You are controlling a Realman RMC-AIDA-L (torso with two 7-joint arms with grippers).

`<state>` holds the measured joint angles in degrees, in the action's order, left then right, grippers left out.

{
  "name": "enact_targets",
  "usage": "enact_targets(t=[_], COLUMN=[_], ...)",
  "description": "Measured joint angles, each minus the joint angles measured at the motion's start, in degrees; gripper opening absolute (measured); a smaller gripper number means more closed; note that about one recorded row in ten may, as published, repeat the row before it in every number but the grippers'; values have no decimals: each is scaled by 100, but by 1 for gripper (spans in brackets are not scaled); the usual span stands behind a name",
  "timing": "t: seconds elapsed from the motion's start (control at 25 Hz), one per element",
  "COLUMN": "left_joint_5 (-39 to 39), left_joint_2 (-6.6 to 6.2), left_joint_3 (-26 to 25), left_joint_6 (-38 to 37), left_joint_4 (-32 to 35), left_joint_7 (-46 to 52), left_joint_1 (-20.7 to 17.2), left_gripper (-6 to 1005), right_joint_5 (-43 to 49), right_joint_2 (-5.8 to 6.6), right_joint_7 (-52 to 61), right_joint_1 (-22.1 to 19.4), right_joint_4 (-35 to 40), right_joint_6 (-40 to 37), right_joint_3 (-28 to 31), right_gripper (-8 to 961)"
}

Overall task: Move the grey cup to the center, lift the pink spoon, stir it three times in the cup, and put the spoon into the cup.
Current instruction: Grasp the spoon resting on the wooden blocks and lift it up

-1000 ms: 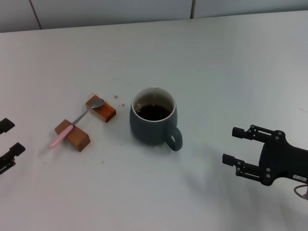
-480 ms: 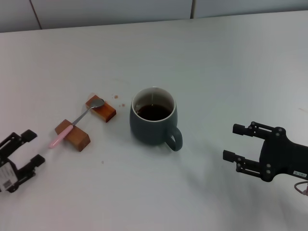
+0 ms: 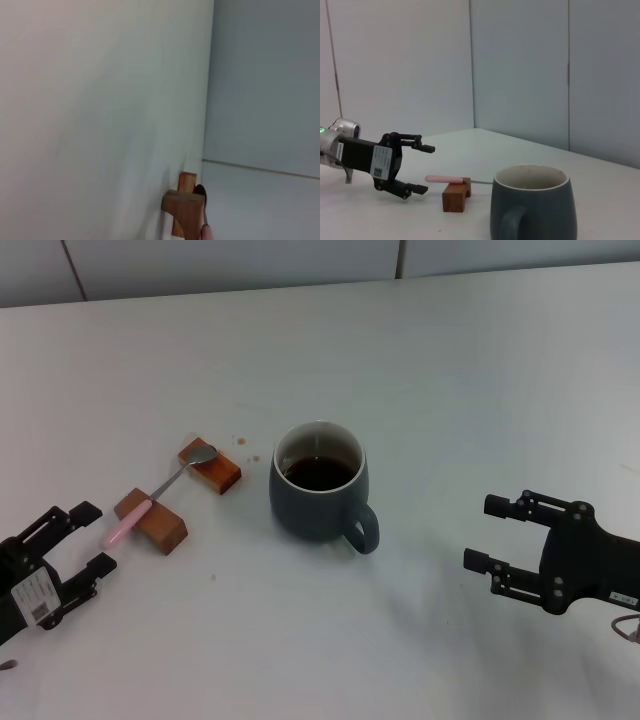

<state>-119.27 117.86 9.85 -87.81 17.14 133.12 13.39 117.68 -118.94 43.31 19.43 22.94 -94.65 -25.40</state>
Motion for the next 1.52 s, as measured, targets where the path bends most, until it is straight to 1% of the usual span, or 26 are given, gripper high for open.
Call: enact_targets(t=[0.12, 0.28, 0.8, 1.52], left_joint_5=[1, 2, 8, 8], left_joint_2=[3, -5, 0, 0], left_joint_3=[0, 0, 0, 0], left_joint_6=[34, 137, 321, 510], left_joint_4=[-16, -254, -289, -401], left_joint_7=[-12, -142, -233, -348], left_joint_1=[40, 127, 303, 417], left_gripper=[729, 718, 683, 634], right_joint_5=[0, 0, 0, -2], right_joint_2=[5, 2, 11, 2], right_joint_7=[1, 4, 81, 81], right_joint_1=[0, 0, 24, 79], right_joint_4=[1, 32, 62, 62], right_joint_6=[0, -2, -9, 5], right_joint_3=[0, 0, 0, 0], right_gripper=[689, 689, 690, 690])
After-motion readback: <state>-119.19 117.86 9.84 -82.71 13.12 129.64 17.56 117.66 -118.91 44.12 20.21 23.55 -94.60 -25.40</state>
